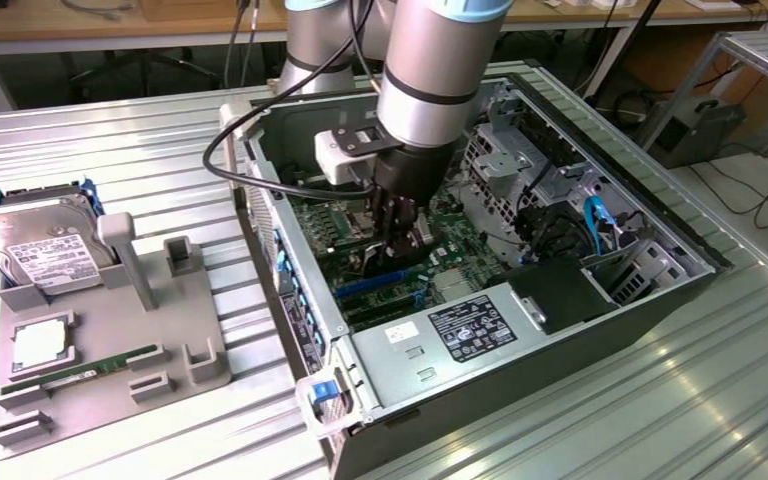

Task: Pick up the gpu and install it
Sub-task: 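Insert the gpu into the slot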

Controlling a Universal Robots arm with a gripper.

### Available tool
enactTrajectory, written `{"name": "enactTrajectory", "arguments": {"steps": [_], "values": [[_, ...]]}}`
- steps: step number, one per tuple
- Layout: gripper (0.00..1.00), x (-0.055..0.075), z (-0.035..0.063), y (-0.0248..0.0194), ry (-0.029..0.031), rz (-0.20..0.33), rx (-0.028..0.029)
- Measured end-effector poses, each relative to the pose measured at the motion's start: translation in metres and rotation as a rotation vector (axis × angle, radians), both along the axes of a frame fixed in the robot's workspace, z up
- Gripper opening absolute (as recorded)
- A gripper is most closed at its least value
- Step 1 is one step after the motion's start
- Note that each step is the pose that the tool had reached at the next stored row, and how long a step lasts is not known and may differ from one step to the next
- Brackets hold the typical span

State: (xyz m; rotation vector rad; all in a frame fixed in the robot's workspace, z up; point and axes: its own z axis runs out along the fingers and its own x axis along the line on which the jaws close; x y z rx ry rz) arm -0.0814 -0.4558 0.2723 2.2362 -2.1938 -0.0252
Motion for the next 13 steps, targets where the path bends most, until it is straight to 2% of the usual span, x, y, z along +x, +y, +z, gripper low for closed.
{"name": "enactTrajectory", "arguments": {"steps": [8, 13], "values": [[0.26, -0.0011, -0.0081, 0.0004, 0.0075, -0.014, -0.0002], [0.26, -0.0011, -0.0087, 0.0004, 0.0081, -0.014, -0.0044]]}}
